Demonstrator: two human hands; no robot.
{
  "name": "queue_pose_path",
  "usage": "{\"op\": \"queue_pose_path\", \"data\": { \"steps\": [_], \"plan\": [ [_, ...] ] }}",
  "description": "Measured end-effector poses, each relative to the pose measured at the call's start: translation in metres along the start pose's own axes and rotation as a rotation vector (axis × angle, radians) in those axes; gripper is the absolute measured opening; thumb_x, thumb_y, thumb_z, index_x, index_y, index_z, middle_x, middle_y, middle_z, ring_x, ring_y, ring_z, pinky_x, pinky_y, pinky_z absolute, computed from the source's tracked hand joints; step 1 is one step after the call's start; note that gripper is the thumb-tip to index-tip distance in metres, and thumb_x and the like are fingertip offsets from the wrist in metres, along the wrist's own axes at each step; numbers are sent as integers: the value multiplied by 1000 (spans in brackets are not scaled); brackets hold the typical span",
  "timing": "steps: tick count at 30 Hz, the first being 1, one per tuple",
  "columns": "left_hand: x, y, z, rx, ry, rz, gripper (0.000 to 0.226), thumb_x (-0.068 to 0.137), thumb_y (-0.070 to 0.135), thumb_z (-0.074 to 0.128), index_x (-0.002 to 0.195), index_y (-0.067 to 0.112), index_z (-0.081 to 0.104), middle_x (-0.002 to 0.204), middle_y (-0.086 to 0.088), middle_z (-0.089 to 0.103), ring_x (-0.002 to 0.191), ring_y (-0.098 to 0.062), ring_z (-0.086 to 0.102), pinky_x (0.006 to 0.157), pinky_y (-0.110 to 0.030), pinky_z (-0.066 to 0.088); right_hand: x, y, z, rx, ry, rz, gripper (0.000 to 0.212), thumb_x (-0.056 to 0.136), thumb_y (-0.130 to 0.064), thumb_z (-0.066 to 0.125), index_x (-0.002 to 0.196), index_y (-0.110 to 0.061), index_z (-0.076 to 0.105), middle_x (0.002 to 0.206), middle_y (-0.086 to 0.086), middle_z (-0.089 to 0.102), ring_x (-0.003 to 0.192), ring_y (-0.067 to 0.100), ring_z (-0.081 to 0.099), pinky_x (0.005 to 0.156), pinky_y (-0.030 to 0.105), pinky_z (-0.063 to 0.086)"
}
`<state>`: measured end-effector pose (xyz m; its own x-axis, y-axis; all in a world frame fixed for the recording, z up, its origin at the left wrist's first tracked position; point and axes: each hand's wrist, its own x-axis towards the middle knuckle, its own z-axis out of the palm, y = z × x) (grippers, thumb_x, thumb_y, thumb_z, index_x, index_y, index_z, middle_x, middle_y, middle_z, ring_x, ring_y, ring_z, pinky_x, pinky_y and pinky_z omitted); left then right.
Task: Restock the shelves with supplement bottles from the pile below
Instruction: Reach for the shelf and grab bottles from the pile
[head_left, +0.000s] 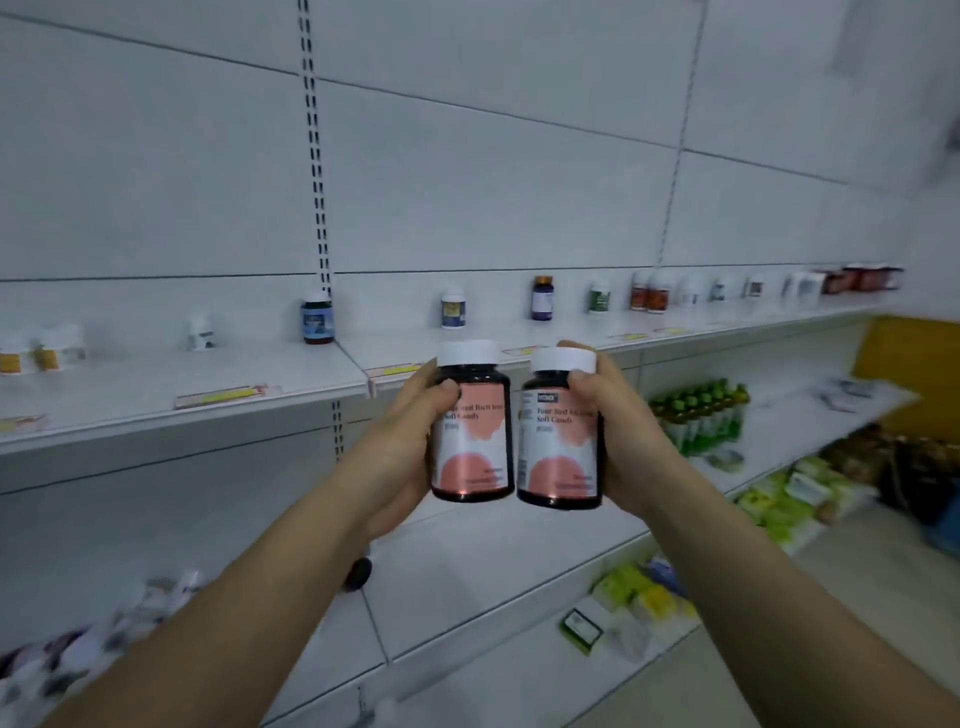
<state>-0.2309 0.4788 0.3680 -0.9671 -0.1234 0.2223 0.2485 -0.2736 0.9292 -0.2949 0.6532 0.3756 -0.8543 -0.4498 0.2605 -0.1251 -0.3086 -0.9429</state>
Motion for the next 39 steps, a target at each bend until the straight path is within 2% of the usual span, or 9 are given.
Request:
{"op": "queue_pose_path", "data": {
  "steps": [3,8,14,20,24,28,31,33,39],
  "plan": [
    [41,-33,55,-67,-74,-89,28,99,22,37,120,24,55,106,-4,68,88,-17,67,81,-35,55,-4,-14,-63,-94,97,-17,34,78,-16,67,108,-25,53,90,7,66,73,22,67,64,40,57],
    [105,-94,129,-121,-256,-283,44,95,29,40,133,8,48,120,-20,62,106,-34,59,98,-52,45,-11,-19,-160,-158,366,-38,30,84,-7,66,110,-18,55,97,16,64,75,26,66,62,37,56],
    [184,-159,197,-155,-453,-326,68,66,14,57,132,10,44,111,-15,63,88,-25,66,67,-38,57,1,-12,-254,-125,584,-5,29,94,-11,52,115,-30,55,95,9,66,77,22,67,63,34,58],
    [275,-200,243,-196,-650,-411,62,70,20,56,131,11,47,116,-18,63,94,-27,66,70,-37,58,51,-17,-326,-137,712,-47,43,89,-10,58,129,-23,50,108,15,65,78,22,70,62,34,56],
    [329,-221,281,-219,-709,-410,48,79,18,52,127,14,50,107,-13,66,88,-23,67,67,-34,57,77,-29,-372,-147,807,-82,30,92,-13,56,121,-22,55,101,9,67,78,20,69,64,33,55],
    [377,-257,328,-200,-741,-479,36,97,24,36,129,15,51,123,-21,60,103,-31,60,78,-41,53,91,-31,-427,-9,888,-12,21,97,-24,45,113,-19,57,92,8,69,85,25,66,79,42,54],
    [404,-289,375,-188,-826,-523,50,86,35,56,132,17,47,124,-20,59,111,-36,60,85,-51,51,98,-32,-474,-89,871,-7,25,90,-26,59,115,-22,53,99,9,67,89,26,67,78,45,56],
    [421,-309,409,-159,-835,-480,60,76,26,66,132,19,45,123,-18,61,108,-37,61,84,-51,52,101,-35,-512,-197,907,-25,32,86,-17,67,111,-28,52,103,9,66,88,25,69,74,44,58],
    [485,-371,537,-212,-840,-518,40,95,23,40,131,10,49,118,-17,64,106,-32,61,86,-43,51,102,-60,-664,-141,997,-60,31,94,-17,53,123,-26,51,112,11,65,97,29,67,79,46,57]
  ]
}}
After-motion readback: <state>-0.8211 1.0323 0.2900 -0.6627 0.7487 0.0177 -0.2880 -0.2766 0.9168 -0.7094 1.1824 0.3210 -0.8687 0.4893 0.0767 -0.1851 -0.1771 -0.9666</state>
